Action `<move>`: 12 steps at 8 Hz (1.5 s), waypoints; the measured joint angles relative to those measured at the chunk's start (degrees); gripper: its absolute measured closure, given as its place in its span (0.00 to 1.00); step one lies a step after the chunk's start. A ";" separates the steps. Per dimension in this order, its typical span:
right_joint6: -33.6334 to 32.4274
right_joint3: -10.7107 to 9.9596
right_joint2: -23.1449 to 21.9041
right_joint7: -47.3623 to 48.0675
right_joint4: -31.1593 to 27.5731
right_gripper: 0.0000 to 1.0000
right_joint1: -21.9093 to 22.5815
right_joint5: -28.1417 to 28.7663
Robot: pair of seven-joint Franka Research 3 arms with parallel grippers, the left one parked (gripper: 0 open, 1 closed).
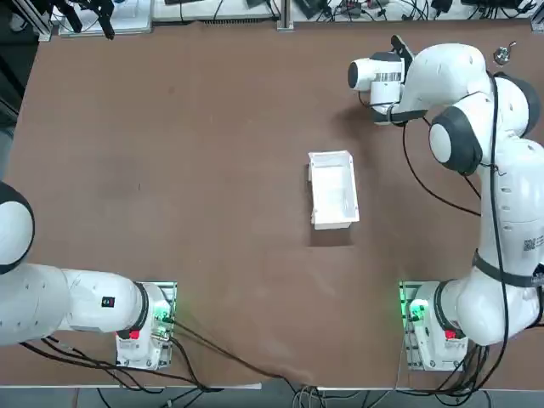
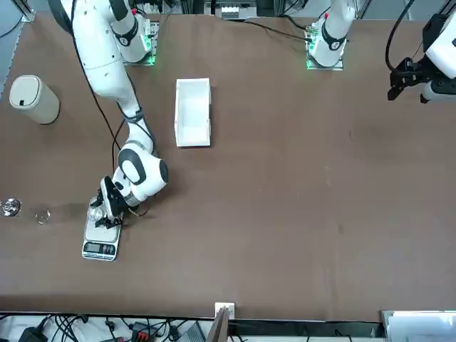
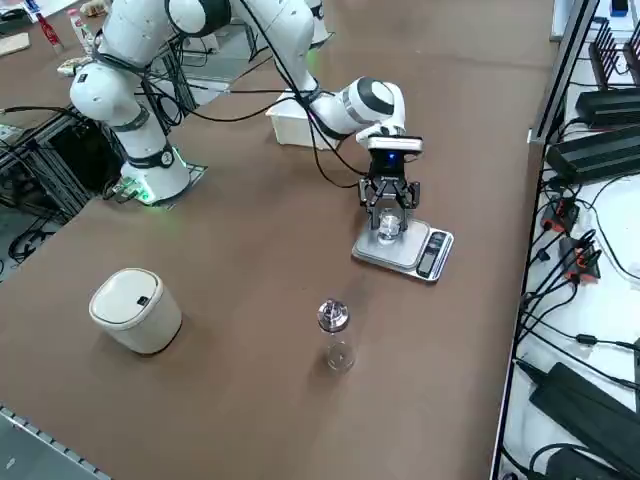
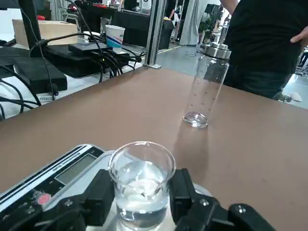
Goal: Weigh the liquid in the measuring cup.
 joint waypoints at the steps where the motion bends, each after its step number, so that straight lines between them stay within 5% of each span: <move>1: 0.05 0.00 0.48 0.09 0.59 0.37 0.00 0.00; 4: 0.10 0.00 1.25 0.11 1.47 0.34 0.00 0.00; 6: 0.20 0.01 1.38 0.08 1.56 0.07 0.00 -0.01; 7: 0.20 0.01 1.38 -0.19 1.69 0.03 0.00 -0.01; 12: -3.95 0.34 -3.37 -16.97 2.54 0.00 0.33 7.20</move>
